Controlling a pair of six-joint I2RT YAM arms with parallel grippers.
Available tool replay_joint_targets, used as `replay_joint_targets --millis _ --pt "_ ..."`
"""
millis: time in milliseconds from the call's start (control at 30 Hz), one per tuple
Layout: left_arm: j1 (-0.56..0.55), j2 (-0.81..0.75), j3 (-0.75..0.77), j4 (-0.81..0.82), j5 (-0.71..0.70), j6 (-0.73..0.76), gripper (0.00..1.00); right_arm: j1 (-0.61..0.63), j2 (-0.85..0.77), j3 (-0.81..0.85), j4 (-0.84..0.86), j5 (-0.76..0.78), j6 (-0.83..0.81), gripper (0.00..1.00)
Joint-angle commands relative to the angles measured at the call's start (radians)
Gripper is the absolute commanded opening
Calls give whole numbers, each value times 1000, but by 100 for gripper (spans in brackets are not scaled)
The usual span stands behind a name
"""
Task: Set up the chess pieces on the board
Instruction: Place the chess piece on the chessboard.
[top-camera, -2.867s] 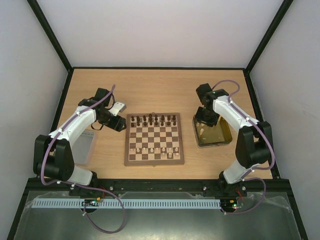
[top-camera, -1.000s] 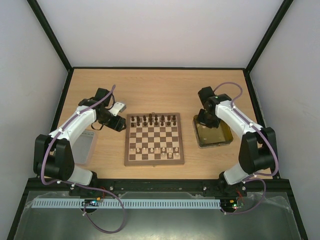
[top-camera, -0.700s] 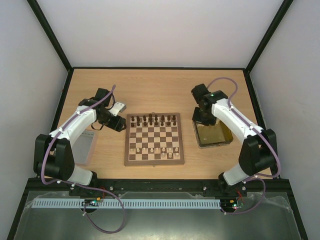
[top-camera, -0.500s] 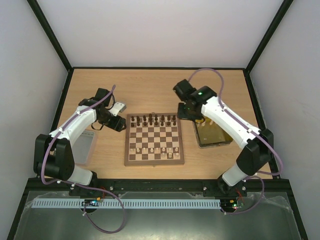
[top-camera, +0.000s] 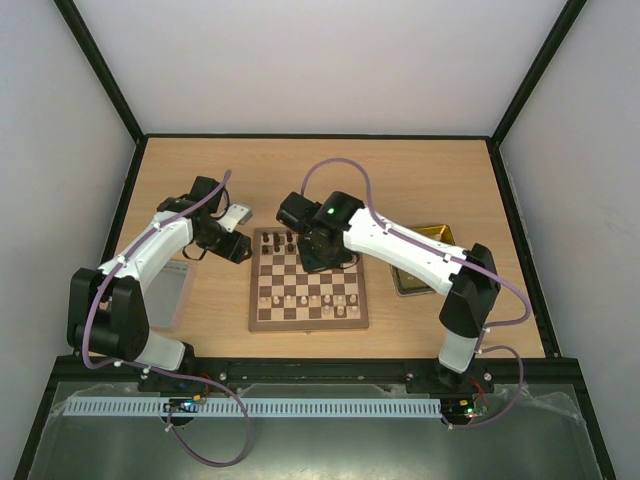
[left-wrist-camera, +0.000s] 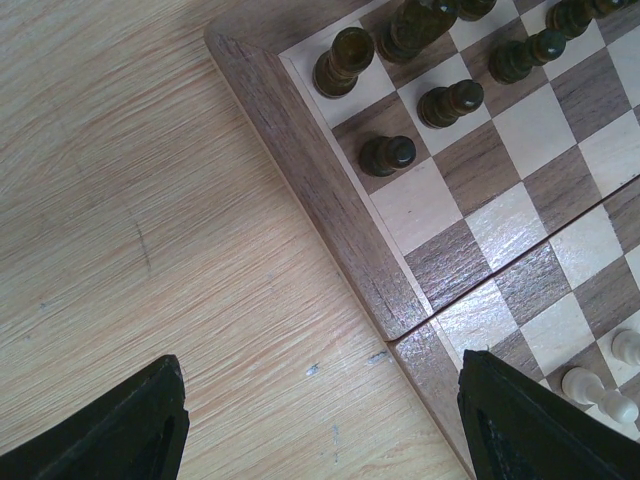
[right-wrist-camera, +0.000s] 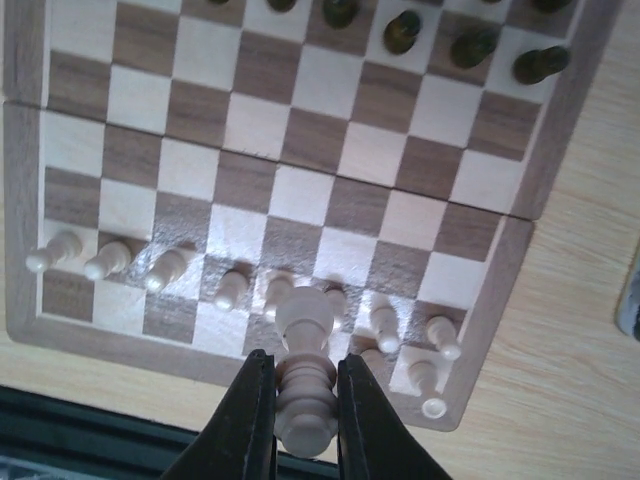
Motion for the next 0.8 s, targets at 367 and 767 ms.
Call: replay_joint_targets --millis 367,767 --pt "-5 -9 -6 -11 -8 -7 75 140 59 -28 -7 -100 -26 3" --pt "-5 -22 -6 -10 -12 -8 75 144 96 -98 87 -128 -38 4"
